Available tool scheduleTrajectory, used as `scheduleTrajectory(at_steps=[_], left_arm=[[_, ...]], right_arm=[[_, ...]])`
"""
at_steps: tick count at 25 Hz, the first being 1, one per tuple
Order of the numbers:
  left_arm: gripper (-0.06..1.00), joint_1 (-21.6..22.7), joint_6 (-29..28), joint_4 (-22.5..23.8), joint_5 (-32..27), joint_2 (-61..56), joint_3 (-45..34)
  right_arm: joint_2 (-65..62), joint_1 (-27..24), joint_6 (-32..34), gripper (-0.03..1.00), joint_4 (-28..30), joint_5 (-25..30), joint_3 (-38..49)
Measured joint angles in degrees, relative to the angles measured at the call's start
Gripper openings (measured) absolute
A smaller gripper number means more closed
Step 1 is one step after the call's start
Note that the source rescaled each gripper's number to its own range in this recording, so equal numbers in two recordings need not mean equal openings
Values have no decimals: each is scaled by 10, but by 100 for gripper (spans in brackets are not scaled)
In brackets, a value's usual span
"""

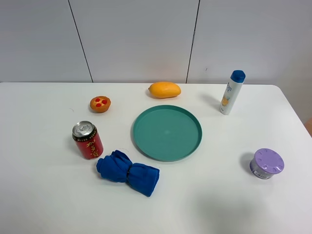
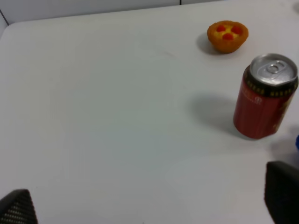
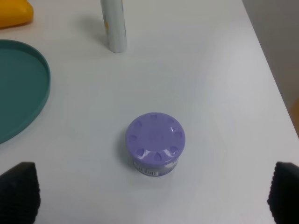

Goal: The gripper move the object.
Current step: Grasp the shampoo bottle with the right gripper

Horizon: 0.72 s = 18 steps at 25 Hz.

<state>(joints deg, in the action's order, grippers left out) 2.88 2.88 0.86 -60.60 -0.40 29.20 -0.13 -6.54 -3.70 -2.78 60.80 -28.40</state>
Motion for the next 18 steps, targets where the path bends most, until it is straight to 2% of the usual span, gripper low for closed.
scheduleTrajectory(at_steps=[14, 18], left_arm=[[100, 0, 0, 0, 0, 0, 0], [100, 0, 0, 0, 0, 0, 0]], right_arm=[[0, 4, -1, 100, -23, 0, 0], [0, 8, -26, 100, -31, 0, 0]])
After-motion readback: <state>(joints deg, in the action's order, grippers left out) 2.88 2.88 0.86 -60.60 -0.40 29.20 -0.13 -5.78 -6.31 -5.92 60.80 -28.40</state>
